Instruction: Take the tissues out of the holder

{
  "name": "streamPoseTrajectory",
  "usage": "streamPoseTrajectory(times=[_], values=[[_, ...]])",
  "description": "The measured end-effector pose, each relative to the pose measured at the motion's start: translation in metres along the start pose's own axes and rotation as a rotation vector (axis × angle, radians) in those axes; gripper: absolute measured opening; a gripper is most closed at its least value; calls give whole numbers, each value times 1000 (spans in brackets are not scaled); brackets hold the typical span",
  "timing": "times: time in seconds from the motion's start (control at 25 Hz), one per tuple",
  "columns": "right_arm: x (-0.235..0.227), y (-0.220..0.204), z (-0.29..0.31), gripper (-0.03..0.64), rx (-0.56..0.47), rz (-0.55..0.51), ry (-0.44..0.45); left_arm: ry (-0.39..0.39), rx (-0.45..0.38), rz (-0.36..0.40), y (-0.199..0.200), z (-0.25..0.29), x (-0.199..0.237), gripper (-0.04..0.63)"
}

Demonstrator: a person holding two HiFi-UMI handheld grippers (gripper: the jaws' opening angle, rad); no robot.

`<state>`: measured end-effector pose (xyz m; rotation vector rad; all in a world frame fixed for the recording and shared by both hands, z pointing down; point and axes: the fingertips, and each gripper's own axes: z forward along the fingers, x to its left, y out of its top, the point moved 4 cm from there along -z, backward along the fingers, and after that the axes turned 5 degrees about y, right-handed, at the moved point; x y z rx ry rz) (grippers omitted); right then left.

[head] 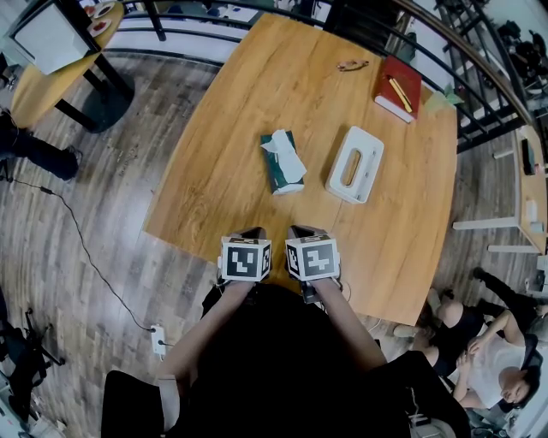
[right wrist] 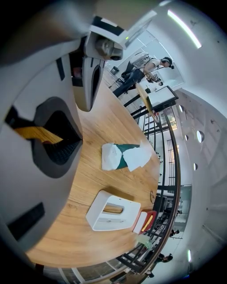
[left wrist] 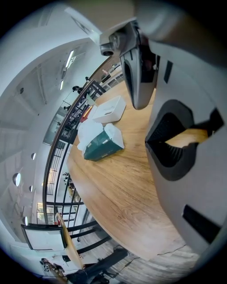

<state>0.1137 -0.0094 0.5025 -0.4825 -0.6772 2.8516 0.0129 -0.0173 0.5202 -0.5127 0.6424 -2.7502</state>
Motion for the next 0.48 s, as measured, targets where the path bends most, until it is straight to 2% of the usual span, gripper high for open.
streamPoseTrajectory(times=[0.48], values=[[7, -6, 5, 11, 18, -22, 30, 6, 12, -18, -9, -1, 5, 8]])
